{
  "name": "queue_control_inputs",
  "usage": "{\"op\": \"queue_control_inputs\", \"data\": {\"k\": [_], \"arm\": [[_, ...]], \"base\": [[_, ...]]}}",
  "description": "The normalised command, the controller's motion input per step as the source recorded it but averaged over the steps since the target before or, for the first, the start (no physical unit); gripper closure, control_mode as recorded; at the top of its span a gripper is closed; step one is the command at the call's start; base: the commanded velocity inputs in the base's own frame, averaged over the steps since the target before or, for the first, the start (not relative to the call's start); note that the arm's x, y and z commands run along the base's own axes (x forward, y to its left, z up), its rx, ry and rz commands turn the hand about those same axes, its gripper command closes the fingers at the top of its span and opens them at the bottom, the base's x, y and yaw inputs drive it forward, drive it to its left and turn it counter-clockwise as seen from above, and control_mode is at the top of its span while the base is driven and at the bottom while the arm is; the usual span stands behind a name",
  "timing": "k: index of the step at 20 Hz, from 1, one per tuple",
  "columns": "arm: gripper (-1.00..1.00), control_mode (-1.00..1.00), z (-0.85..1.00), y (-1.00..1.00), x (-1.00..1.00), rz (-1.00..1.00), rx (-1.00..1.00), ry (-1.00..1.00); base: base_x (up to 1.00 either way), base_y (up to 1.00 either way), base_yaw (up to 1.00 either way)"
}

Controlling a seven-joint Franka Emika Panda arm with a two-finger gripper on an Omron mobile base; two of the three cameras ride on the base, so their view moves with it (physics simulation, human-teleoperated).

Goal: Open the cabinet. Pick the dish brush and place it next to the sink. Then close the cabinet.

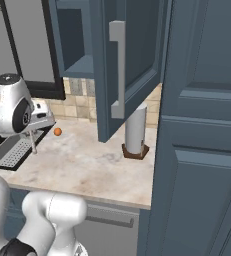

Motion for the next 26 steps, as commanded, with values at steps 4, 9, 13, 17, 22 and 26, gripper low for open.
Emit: {"op": "queue_control_inputs", "data": {"k": [4, 9, 13, 17, 22, 26], "arm": [[1.00, -1.00, -0.52, 0.40, 0.00, 0.00, 0.00, 0.02], [1.00, -1.00, -0.70, 0.39, 0.00, 0.01, 0.00, 0.00], [1.00, -1.00, -0.80, 0.26, 0.00, 0.00, 0.00, 0.00], [1.00, -1.00, -0.58, 0.22, 0.00, 0.00, 0.00, 0.00], [1.00, -1.00, -0.10, 0.24, 0.11, 0.00, 0.00, 0.00], [1.00, -1.00, 0.00, 0.38, 0.32, 0.00, -0.01, 0.08]], "base": [[0.00, 0.00, 0.00], [0.00, 0.00, 0.00], [0.00, 0.00, 0.00], [0.00, 0.00, 0.00], [0.00, 0.00, 0.00], [0.00, 0.00, 0.00]]}}
